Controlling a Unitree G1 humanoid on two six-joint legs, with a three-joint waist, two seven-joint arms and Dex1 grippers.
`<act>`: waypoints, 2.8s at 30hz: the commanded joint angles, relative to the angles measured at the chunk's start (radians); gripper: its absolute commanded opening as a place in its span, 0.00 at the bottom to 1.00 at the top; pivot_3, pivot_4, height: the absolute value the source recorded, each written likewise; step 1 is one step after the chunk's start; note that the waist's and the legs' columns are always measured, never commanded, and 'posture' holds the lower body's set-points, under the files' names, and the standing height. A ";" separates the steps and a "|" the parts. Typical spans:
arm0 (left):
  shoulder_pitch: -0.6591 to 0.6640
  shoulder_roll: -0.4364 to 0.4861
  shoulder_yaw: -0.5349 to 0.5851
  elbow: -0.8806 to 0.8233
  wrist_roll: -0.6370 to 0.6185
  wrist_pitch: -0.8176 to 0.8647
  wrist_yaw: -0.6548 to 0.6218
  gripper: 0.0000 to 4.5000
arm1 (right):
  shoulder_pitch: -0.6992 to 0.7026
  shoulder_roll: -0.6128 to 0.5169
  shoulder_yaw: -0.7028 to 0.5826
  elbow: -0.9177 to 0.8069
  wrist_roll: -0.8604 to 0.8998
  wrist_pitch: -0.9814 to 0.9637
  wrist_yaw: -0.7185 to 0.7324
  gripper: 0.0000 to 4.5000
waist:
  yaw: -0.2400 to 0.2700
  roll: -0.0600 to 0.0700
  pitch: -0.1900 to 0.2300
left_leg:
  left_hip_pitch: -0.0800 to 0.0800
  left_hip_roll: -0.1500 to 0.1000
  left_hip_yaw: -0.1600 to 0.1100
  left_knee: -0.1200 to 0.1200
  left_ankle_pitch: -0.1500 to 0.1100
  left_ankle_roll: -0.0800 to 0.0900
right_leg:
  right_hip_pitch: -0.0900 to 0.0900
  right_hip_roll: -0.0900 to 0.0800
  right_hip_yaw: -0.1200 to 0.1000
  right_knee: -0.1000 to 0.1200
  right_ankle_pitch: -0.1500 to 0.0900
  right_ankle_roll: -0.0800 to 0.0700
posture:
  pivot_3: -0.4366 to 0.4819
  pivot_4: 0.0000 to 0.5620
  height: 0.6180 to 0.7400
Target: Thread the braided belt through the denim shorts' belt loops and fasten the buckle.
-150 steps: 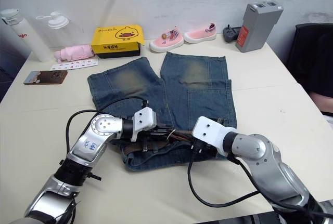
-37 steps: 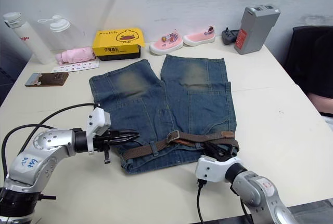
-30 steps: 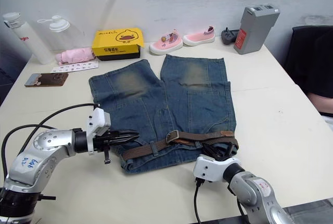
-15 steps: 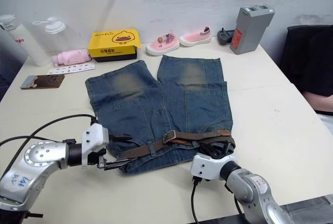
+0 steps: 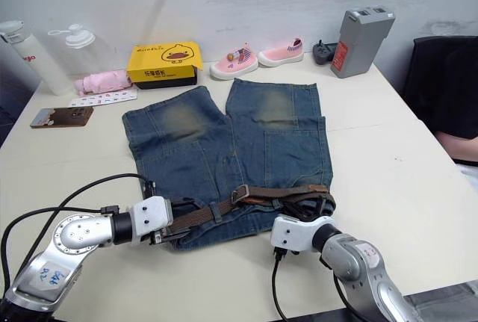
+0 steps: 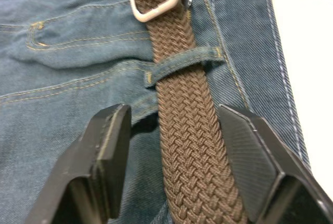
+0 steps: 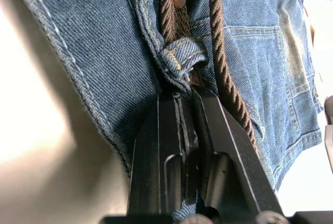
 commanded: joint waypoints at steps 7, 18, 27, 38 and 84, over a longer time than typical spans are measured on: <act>0.039 0.015 0.018 0.054 0.114 -0.026 0.063 0.26 | -0.025 0.040 0.026 0.002 0.001 0.002 0.010 0.00 | 0.000 0.001 0.000 | 0.000 0.000 0.000 0.000 0.000 0.000 | 0.000 0.000 0.000 0.000 0.000 0.000 | 0.48 0.27 0.77; 0.086 -0.003 0.152 0.220 0.115 -0.068 0.163 0.01 | -0.001 0.072 0.043 -0.011 -0.021 0.045 0.003 0.00 | 0.000 0.004 -0.003 | 0.001 0.000 0.000 0.000 0.000 0.000 | -0.001 0.000 0.000 0.002 -0.001 -0.001 | 0.48 0.27 0.77; 0.232 -0.024 0.234 0.339 0.065 -0.116 0.164 0.01 | 0.018 0.103 0.042 -0.006 -0.077 0.154 0.001 0.00 | -0.005 0.003 -0.008 | 0.003 0.001 -0.001 -0.002 -0.002 -0.002 | -0.001 0.000 0.000 0.003 -0.002 -0.003 | 0.48 0.27 0.77; 0.240 -0.038 0.167 0.267 0.020 -0.148 0.108 0.01 | 0.025 0.094 0.040 -0.015 -0.077 0.172 0.010 0.00 | -0.013 0.005 -0.009 | 0.014 0.001 0.001 -0.007 -0.003 -0.002 | 0.001 0.000 0.000 0.004 -0.004 -0.004 | 0.48 0.27 0.77; 0.115 0.052 0.419 0.028 -0.516 0.228 -0.151 0.89 | -0.088 -0.144 -0.693 -0.174 1.046 0.624 0.329 0.99 | 0.002 0.006 0.011 | 0.012 0.000 -0.001 -0.006 -0.008 0.005 | 0.014 -0.013 -0.004 -0.012 -0.003 0.004 | 0.48 0.27 0.77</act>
